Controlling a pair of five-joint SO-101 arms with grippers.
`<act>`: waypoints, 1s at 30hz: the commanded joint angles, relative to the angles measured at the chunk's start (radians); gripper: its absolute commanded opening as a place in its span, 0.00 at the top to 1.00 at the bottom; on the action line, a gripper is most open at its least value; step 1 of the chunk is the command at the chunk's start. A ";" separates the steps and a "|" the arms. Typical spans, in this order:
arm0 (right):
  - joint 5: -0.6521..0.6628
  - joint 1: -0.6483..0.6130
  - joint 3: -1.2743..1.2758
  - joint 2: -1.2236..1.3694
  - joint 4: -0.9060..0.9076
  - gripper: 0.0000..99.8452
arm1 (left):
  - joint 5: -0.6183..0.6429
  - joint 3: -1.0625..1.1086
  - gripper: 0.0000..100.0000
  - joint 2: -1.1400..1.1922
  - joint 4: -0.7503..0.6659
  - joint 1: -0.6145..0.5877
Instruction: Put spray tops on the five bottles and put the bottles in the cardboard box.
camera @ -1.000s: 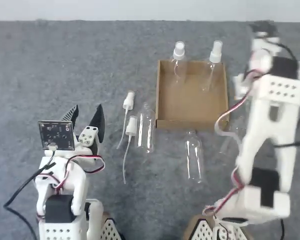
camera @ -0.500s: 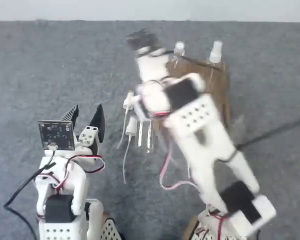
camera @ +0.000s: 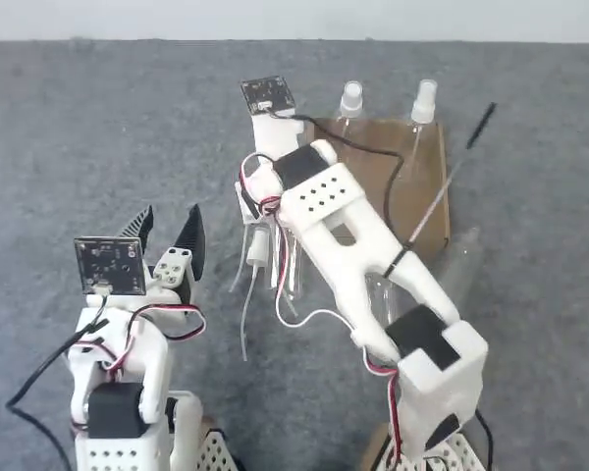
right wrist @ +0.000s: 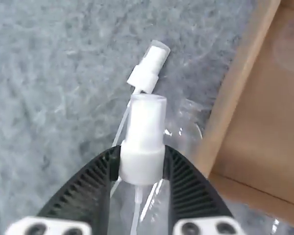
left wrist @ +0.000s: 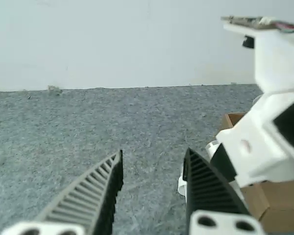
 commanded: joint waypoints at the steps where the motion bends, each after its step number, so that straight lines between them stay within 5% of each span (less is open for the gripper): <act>1: -0.046 -0.021 -0.009 0.016 -0.053 0.95 | 0.006 -0.010 0.82 -0.012 -0.023 -0.003; 16: -0.083 -0.058 -0.012 0.114 -0.064 0.78 | 0.006 -0.008 0.82 -0.012 -0.023 -0.003; 30: 0.101 -0.004 -0.181 -0.147 0.289 0.78 | 0.006 -0.008 0.82 -0.012 -0.023 -0.002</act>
